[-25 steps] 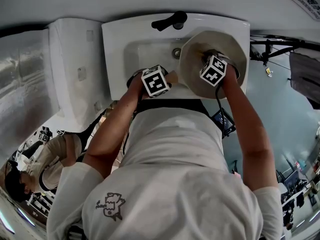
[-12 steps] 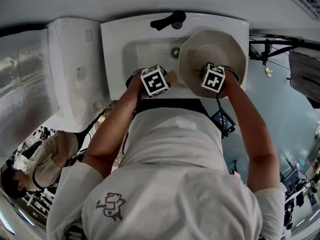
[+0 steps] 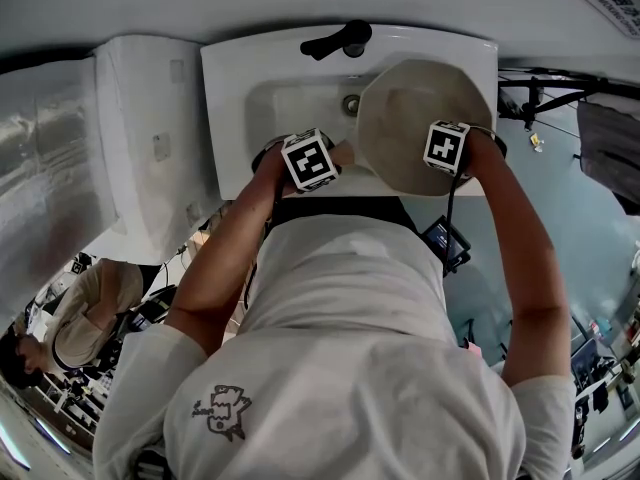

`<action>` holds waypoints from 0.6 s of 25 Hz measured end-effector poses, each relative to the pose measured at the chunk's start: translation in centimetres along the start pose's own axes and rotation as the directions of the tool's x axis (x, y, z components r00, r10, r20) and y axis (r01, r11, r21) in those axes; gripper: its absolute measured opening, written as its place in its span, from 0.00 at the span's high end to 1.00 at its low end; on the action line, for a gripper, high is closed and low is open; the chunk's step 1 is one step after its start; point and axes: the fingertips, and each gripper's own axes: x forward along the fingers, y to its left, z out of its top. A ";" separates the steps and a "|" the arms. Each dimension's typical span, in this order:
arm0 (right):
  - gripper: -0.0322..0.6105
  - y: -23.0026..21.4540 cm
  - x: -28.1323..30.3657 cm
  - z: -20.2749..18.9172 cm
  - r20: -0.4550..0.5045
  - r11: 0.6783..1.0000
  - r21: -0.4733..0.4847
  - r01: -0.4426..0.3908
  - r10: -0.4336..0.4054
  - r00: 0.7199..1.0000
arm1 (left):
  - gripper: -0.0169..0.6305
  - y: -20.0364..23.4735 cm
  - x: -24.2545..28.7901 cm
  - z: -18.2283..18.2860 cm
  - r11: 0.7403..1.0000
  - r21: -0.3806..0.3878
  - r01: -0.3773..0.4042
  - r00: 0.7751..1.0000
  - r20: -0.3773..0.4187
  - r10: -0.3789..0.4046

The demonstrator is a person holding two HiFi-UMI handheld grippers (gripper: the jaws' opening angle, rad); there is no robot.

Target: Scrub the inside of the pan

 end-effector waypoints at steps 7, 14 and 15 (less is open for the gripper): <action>0.87 -7.3 -2.2 0.0 -0.029 0.940 0.119 0.320 -0.319 0.947 | 0.70 0.1 -0.1 -0.2 1.000 0.001 -0.002 1.000 -0.007 0.002; 0.86 -10.5 -3.6 3.7 0.071 0.827 0.079 0.557 -0.562 0.824 | 0.70 0.0 0.3 0.0 1.000 -0.009 0.003 1.000 0.021 -0.003; 0.86 -10.4 -3.7 4.4 0.105 0.825 0.089 0.559 -0.566 0.818 | 0.70 0.1 0.3 -0.1 1.000 -0.007 -0.003 1.000 0.018 0.003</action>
